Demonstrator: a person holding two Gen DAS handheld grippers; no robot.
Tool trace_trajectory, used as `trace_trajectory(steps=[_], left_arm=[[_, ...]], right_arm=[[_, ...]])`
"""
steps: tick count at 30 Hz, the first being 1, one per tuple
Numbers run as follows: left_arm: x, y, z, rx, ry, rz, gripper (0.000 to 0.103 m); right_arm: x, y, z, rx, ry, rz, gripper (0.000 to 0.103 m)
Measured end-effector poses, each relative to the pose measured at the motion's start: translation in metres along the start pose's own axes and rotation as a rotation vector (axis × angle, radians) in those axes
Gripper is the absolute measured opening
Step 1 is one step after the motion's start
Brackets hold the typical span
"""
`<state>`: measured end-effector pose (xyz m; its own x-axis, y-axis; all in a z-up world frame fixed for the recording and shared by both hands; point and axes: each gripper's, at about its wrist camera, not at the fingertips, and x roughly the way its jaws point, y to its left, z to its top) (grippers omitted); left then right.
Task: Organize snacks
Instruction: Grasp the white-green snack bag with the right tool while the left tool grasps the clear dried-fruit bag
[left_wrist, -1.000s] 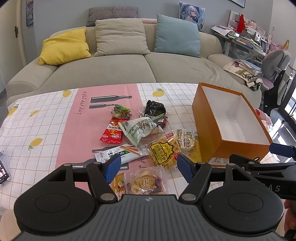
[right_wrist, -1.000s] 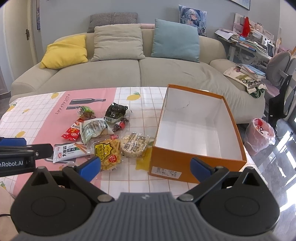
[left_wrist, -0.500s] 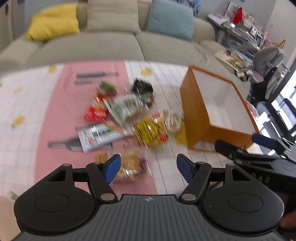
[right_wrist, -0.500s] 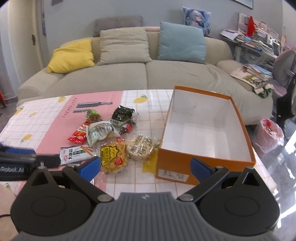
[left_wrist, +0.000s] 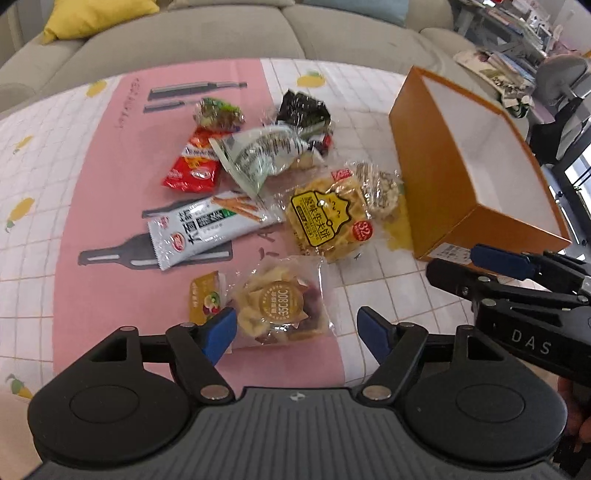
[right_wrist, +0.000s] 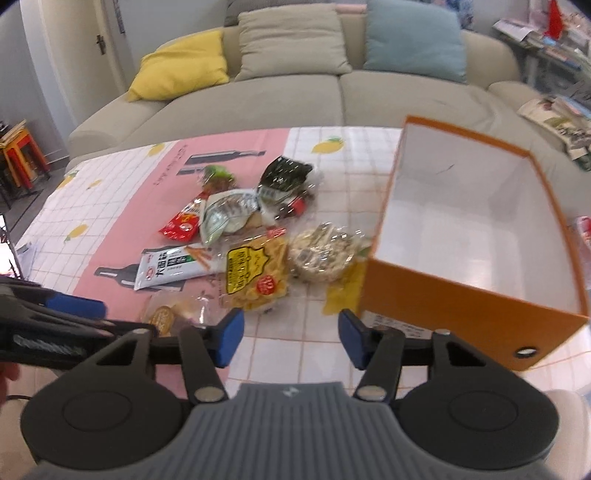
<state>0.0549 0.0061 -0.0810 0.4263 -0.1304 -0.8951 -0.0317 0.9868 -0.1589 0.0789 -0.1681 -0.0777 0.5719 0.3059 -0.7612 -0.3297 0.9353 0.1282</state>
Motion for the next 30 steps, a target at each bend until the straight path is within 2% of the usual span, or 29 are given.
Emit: trace_trajectory(steps=[10,17,21,26,30], left_arm=[[0.040,-0.002,0.006,0.027,0.082,0.067,0.088],[0.053,0.003,0.014,0.028,0.086,0.050,0.097],[0.063,0.005,0.015,0.026,0.088,0.052,0.099],[0.067,0.005,0.017,0.066,0.063,0.050,0.097],[0.067,0.007,0.017,0.092,0.039,0.066,0.088]], right_arm=[[0.036,-0.005,0.014,0.001,0.027,0.082,0.050],[0.057,-0.001,0.021,0.008,0.047,0.091,0.050],[0.070,0.003,0.025,0.000,0.061,0.095,0.050],[0.079,0.007,0.029,-0.011,0.074,0.100,0.051],[0.083,0.012,0.034,-0.027,0.070,0.103,0.052]])
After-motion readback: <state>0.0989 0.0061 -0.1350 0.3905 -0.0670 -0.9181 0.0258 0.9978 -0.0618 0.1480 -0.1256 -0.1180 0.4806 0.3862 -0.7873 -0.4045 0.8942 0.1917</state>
